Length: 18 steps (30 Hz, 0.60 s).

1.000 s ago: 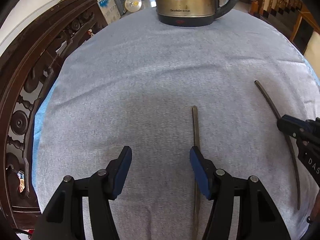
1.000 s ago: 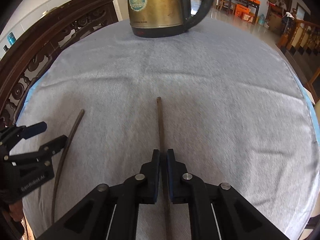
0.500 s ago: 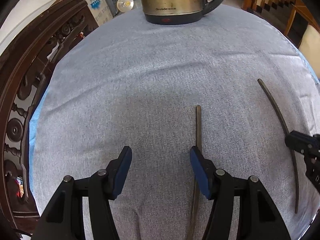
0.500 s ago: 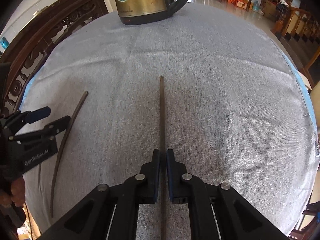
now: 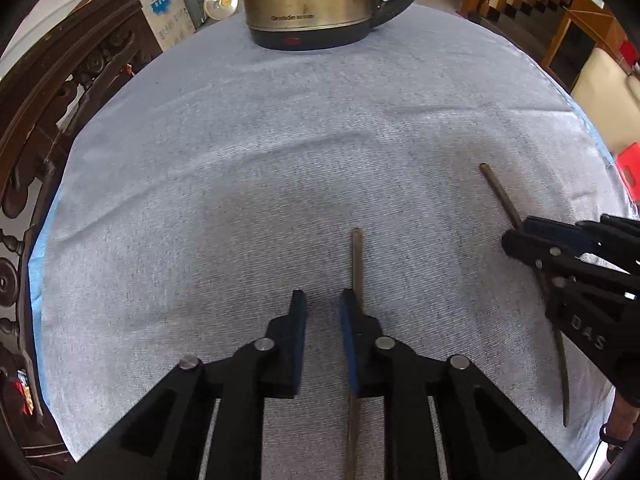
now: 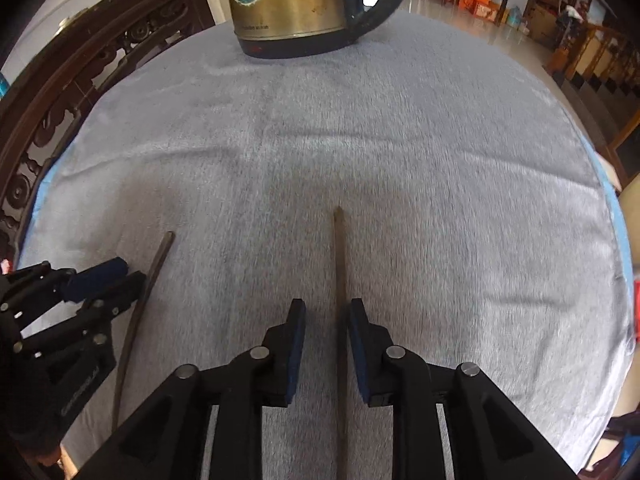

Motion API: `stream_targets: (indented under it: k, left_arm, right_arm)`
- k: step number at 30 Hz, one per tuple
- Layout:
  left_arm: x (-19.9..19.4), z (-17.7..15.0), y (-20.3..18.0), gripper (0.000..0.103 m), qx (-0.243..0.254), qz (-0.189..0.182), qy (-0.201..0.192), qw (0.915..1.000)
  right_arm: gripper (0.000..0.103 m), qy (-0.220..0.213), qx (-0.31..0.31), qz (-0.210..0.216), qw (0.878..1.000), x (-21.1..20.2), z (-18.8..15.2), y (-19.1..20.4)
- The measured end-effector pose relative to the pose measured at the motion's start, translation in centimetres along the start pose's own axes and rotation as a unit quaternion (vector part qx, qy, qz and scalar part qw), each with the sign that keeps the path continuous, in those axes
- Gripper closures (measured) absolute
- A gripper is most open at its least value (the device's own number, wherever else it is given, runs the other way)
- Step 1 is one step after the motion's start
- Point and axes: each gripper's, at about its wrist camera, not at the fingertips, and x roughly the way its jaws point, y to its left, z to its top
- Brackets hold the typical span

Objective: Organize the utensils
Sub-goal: 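Close the right tool on a dark chopstick while the left tool closes on the other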

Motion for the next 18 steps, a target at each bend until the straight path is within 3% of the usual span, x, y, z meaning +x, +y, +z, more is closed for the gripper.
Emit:
stream_targets:
  k: [2,8,15,18]
  left_arm:
    - [0.0,0.1,0.1,0.094,-0.002,-0.007,-0.001,1.0]
    - [0.0,0.0,1.4,0.102,-0.025,-0.043,0.008,0.9987]
    - [-1.4,-0.6,3.5,0.102,-0.052,-0.054,-0.003,0.9972]
    - [-1.6,-0.6,3.1,0.102,-0.046,-0.077,0.017,0.9958]
  right_arm:
    - [0.096,-0.007,-0.009,-0.012,1.0,0.1,0.2,0.2]
    - [0.096,-0.021,0.006,0.006,1.0,-0.2,-0.7,-0.6]
    - [0.096,-0.044,0.04,0.052,0.997,-1.7,-2.7,-2.4]
    - [0.096,-0.047,0.047,0.06,0.996,-2.5,-3.2,-3.0]
